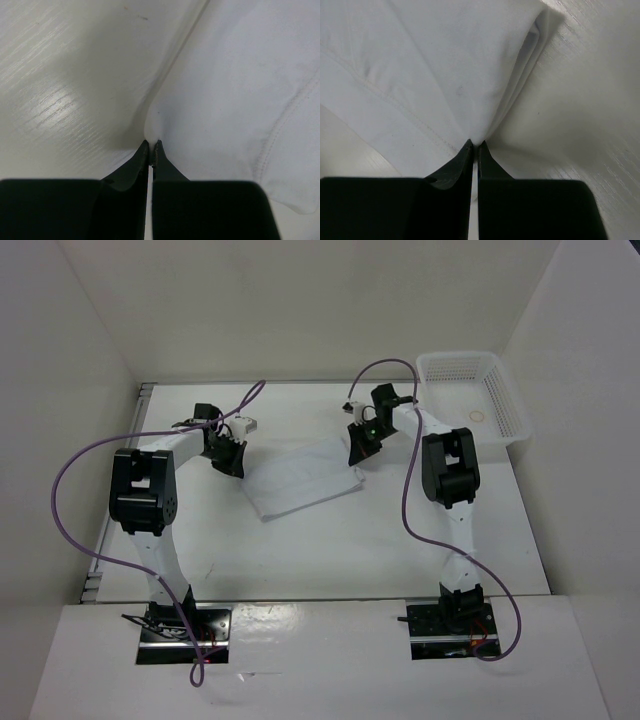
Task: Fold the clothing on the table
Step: Fold the skirt
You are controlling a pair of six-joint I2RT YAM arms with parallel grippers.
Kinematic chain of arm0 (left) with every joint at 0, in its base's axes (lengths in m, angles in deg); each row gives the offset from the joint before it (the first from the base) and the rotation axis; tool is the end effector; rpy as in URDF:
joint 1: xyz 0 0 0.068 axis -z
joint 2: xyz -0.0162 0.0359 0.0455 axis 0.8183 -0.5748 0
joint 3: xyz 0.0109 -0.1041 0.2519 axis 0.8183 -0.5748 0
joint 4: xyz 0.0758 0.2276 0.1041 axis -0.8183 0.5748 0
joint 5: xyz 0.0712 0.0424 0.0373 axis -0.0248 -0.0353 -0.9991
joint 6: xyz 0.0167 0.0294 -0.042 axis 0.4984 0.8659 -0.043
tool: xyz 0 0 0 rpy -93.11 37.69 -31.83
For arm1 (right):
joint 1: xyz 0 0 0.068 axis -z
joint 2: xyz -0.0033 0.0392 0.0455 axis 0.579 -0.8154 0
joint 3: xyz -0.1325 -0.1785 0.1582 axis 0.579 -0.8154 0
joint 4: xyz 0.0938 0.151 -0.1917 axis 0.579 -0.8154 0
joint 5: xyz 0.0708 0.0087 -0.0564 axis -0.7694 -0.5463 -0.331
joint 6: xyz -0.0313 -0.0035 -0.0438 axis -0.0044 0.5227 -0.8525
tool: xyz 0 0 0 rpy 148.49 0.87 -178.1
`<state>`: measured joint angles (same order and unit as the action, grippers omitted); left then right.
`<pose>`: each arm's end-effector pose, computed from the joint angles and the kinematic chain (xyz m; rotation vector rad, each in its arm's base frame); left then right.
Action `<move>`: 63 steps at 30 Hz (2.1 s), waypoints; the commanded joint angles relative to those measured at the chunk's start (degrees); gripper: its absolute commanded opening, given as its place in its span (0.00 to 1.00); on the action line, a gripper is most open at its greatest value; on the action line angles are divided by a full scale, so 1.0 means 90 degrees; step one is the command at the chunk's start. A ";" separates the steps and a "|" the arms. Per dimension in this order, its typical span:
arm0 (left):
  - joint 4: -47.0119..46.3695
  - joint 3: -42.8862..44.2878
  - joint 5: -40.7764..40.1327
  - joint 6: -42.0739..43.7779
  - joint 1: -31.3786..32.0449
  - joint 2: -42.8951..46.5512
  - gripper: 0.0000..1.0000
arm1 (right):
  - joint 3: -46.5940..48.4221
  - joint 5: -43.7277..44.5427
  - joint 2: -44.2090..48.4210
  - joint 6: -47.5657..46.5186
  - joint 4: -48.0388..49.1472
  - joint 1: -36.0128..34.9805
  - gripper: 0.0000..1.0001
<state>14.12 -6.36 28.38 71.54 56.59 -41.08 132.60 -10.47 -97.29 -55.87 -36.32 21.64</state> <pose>0.4044 -0.0258 0.1605 0.5895 2.5380 -0.4381 0.4620 0.1344 0.1437 -0.8723 2.5365 0.8492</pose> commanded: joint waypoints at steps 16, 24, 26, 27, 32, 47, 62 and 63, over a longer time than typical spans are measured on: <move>0.0396 -0.0054 0.0066 -0.0075 0.0000 -0.0171 0.00 | 0.0056 0.1074 0.1121 0.0083 -0.0068 -0.0583 0.01; 0.0396 -0.0054 0.0125 -0.0075 0.0000 -0.0112 0.00 | 0.0056 0.1337 0.1326 0.0083 -0.0195 -0.0876 0.00; 0.0396 -0.0112 0.0125 -0.0075 0.0000 -0.0112 0.00 | 0.0056 0.1338 0.1326 0.0083 -0.0195 -0.1041 0.00; 0.0396 -0.0112 0.0125 -0.0075 0.0000 -0.0112 0.00 | 0.0056 0.1405 0.1326 0.0083 -0.0253 -0.1042 0.00; 0.0396 -0.0112 0.0183 -0.0133 0.0000 -0.0112 0.00 | 0.0202 0.1474 0.1326 0.0083 -0.0312 -0.1413 0.00; 0.0396 -0.0112 0.0301 -0.0193 0.0000 -0.0112 0.00 | 0.1218 0.1728 0.1151 0.0083 -0.0684 -0.2145 0.00; 0.0337 -0.0054 0.0359 -0.0251 0.0000 -0.0112 0.00 | 0.1969 0.1728 0.0828 0.0025 -0.0938 -0.2751 0.00; 0.0337 -0.0054 0.0359 -0.0251 0.0000 -0.0112 0.00 | 0.2048 0.1728 0.0751 0.0025 -0.0938 -0.2751 0.00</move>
<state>14.64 -6.34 29.65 70.07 56.54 -41.08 146.30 5.29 -89.77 -55.32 -44.30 -2.45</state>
